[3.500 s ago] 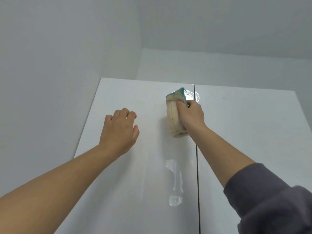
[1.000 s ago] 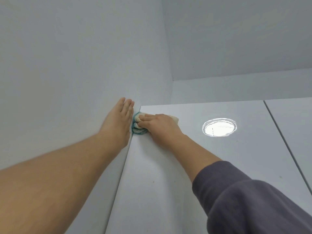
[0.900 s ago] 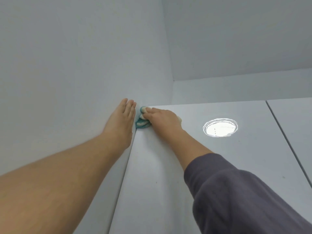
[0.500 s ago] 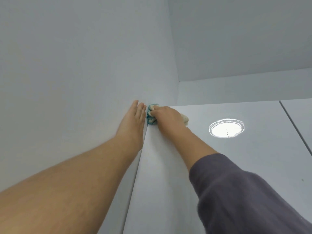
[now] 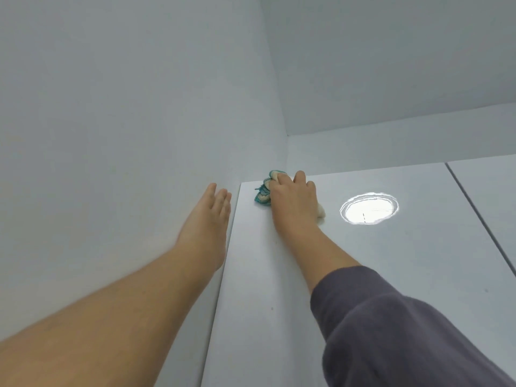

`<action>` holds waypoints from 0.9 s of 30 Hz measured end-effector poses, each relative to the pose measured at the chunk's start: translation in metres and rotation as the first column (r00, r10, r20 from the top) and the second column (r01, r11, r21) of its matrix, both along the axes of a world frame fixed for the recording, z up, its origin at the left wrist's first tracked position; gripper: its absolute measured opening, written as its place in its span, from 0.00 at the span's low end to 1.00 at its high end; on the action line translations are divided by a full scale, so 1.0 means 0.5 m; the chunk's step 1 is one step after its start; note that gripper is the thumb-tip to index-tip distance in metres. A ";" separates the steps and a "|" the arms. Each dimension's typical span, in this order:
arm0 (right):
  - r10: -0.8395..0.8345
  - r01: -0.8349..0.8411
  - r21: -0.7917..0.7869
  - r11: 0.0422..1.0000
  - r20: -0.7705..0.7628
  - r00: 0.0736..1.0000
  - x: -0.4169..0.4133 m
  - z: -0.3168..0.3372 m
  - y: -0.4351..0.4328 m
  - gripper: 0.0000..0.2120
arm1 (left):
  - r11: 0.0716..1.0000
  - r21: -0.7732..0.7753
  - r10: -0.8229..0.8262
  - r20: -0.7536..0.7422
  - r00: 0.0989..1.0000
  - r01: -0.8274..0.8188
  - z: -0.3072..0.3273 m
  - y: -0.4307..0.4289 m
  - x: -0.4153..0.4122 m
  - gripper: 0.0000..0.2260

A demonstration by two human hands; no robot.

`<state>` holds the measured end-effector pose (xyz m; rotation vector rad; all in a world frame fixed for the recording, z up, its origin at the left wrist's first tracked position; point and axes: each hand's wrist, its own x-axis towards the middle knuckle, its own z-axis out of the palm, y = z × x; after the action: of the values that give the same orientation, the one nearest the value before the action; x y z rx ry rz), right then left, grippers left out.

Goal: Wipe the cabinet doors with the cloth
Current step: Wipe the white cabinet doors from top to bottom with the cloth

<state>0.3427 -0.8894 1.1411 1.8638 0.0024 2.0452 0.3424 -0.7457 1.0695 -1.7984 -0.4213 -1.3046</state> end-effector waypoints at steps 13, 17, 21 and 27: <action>-0.022 -0.005 -0.448 0.894 -0.054 0.998 0.034 -0.048 -0.018 0.18 | 1.000 -0.027 0.010 0.079 0.997 -0.008 -0.004 0.003 -0.001 0.31; -0.055 0.042 -0.443 0.896 -0.018 0.998 -0.020 -0.032 -0.125 0.19 | 0.999 -0.047 -0.004 0.085 0.996 0.008 -0.005 0.003 0.002 0.30; -0.072 0.089 -0.279 0.956 0.071 0.995 -0.101 -0.012 -0.239 0.21 | 0.999 -0.044 0.005 0.076 0.997 -0.002 -0.004 0.000 0.007 0.30; -0.268 0.249 0.166 0.954 0.103 0.958 -0.207 -0.028 -0.353 0.20 | 0.998 -0.057 0.021 0.099 0.995 -0.016 -0.008 -0.009 0.019 0.29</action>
<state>0.2394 -1.0658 1.1269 1.7119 -0.4201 2.0192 0.3517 -0.7503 1.0656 -1.7762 -0.5334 -1.3861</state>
